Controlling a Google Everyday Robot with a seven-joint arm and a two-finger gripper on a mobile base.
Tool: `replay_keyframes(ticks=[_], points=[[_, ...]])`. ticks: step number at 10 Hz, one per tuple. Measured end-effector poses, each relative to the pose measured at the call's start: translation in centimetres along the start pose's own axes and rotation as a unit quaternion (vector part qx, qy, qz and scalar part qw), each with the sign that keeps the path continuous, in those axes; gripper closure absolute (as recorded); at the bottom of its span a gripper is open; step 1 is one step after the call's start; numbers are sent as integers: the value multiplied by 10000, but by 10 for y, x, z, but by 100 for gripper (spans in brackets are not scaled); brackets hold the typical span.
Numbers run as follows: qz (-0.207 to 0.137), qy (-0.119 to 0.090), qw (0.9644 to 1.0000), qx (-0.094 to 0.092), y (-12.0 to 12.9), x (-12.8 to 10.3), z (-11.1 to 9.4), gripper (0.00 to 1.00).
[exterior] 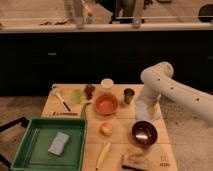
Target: Place towel in purple bowl
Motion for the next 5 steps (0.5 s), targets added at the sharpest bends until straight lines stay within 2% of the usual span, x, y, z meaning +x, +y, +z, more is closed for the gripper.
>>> replay_keyframes(ticks=[3, 5], points=[[90, 30, 9999, -121, -23, 13, 17, 20], [167, 57, 9995, -244, -27, 24, 29, 20]])
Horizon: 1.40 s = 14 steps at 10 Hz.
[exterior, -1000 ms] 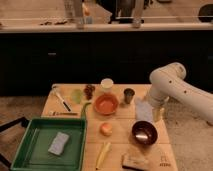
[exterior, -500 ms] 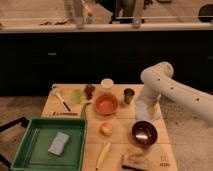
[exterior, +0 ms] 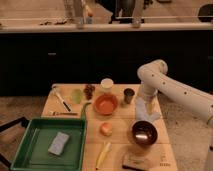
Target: Place towel in purple bowl
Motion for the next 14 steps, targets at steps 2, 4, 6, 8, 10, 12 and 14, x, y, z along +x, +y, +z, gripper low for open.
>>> replay_keyframes(ticks=[2, 4, 6, 8, 10, 12, 14], points=[[53, -2, 9999, -91, -4, 9, 9, 20], [158, -35, 9998, -127, -6, 21, 15, 20], [239, -60, 9996, -149, -4, 33, 21, 20], [300, -88, 9994, -159, -3, 45, 29, 20], [315, -112, 9992, -213, 0, 54, 42, 20], [189, -108, 9994, -262, 2, 50, 55, 20], [89, -105, 9995, -284, 5, 45, 58, 20]])
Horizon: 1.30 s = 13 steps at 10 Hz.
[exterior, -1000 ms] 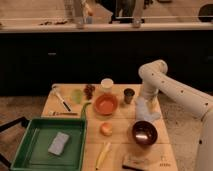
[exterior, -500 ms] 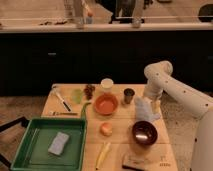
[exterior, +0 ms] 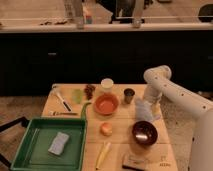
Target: Place towel in purple bowl
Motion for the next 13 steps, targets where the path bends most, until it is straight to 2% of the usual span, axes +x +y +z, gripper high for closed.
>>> replay_keyframes(ticks=[6, 9, 10, 13], points=[[3, 2, 10000, 5, 0, -1, 0, 20], [174, 4, 9998, -7, 8, 1, 7, 20], [248, 81, 9997, 37, 8, 7, 16, 20], [308, 95, 9991, 268, 4, 14, 27, 20]])
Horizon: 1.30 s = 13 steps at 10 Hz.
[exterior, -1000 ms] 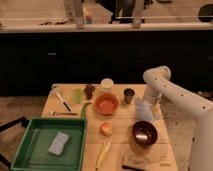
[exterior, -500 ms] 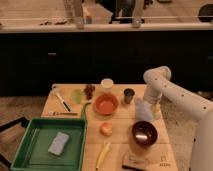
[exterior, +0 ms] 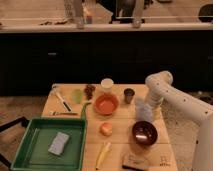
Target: Place towel in purple bowl
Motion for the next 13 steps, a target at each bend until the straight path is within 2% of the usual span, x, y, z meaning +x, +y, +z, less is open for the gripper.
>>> replay_keyframes(ticks=[2, 5, 6, 9, 10, 13], points=[[-18, -50, 9998, 193, -5, 1, 11, 20], [-116, -176, 9996, 168, -8, 0, 32, 20], [-175, -207, 9996, 85, -7, -1, 38, 22], [-251, -233, 9994, 25, -7, -2, 39, 48], [-254, -235, 9994, 60, -9, -2, 37, 58], [-287, -252, 9993, 47, -12, -7, 31, 90]])
